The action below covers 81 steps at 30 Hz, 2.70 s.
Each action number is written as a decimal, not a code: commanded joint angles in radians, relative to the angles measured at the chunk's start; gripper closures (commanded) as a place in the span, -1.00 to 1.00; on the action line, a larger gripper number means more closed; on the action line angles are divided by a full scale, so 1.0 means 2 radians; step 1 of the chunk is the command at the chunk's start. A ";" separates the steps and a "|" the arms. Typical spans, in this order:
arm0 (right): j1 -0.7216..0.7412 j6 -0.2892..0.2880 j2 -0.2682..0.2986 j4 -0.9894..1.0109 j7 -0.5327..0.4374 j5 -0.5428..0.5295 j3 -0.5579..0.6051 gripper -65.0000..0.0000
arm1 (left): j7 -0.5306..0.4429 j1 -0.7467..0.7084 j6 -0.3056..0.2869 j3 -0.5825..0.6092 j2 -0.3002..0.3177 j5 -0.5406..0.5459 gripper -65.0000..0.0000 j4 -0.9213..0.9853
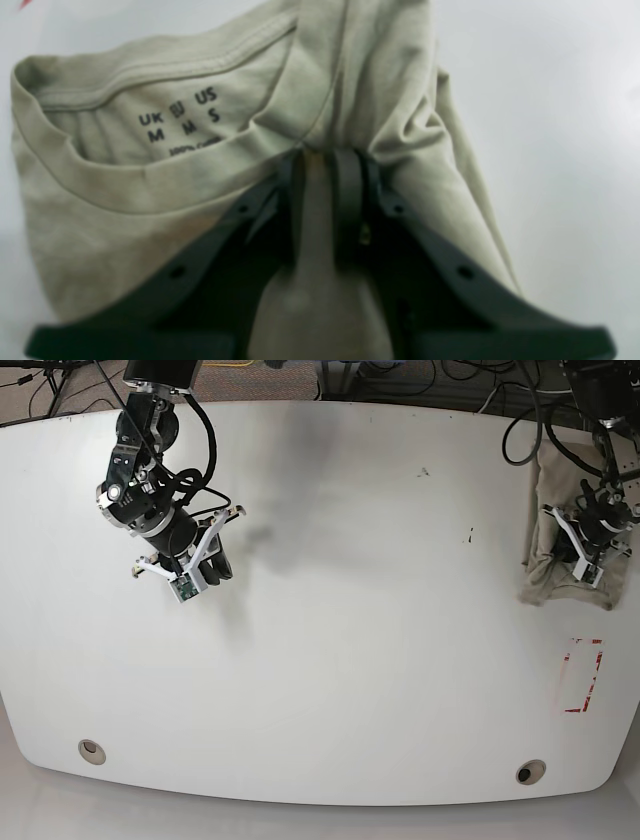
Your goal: Layout the t-shirt on the table in an organized manner, then fold the t-shirt properly
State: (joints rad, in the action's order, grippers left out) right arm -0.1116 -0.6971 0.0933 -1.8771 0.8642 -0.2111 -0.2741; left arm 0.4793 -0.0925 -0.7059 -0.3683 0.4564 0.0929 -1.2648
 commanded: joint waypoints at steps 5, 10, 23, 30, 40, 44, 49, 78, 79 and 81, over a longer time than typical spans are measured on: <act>-0.014 0.000 0.004 -0.032 -0.014 -0.009 0.000 0.66 | 0.042 0.028 0.004 -0.003 0.041 -0.039 0.70 0.044; -0.024 0.000 0.004 -0.037 -0.014 -0.008 0.001 0.66 | 0.042 0.059 0.004 -0.002 0.059 -0.039 0.70 0.066; -0.032 0.000 0.004 -0.037 -0.017 -0.004 0.001 0.66 | 0.017 0.119 0.004 0.027 0.105 -0.041 0.69 0.103; -0.031 0.000 0.004 -0.045 -0.017 -0.004 0.001 0.66 | 0.034 0.132 0.004 0.033 0.109 -0.038 0.69 0.051; -0.014 0.000 0.019 -0.064 -0.023 0.018 0.001 0.66 | 0.085 0.087 0.004 0.013 0.026 -0.041 0.70 -0.148; -0.008 0.000 0.013 -0.057 -0.065 0.070 0.001 0.66 | 0.025 0.057 0.004 0.020 -0.013 -0.046 0.70 -0.174; -0.010 0.000 0.002 -0.032 -0.152 0.115 -0.003 0.66 | -0.092 0.011 0.030 0.025 -0.067 -0.074 0.70 -0.178; -0.319 0.008 -0.003 -0.044 -0.343 0.046 -0.117 0.66 | -0.224 -0.418 0.071 0.023 -0.243 -0.087 0.70 -0.365; -0.331 0.008 -0.003 -0.044 -0.343 0.042 -0.116 0.66 | -0.224 -0.430 0.071 0.023 -0.244 -0.087 0.70 -0.365; -0.363 0.008 -0.002 -0.045 -0.344 0.030 -0.116 0.66 | -0.224 -0.461 0.071 0.023 -0.245 -0.087 0.70 -0.362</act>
State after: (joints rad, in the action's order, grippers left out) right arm -0.7471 -0.6785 0.0807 -1.9453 0.1974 -0.1162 -0.5007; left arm 0.0593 -0.9558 -0.5667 -0.3172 -0.0315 -0.0967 -1.9759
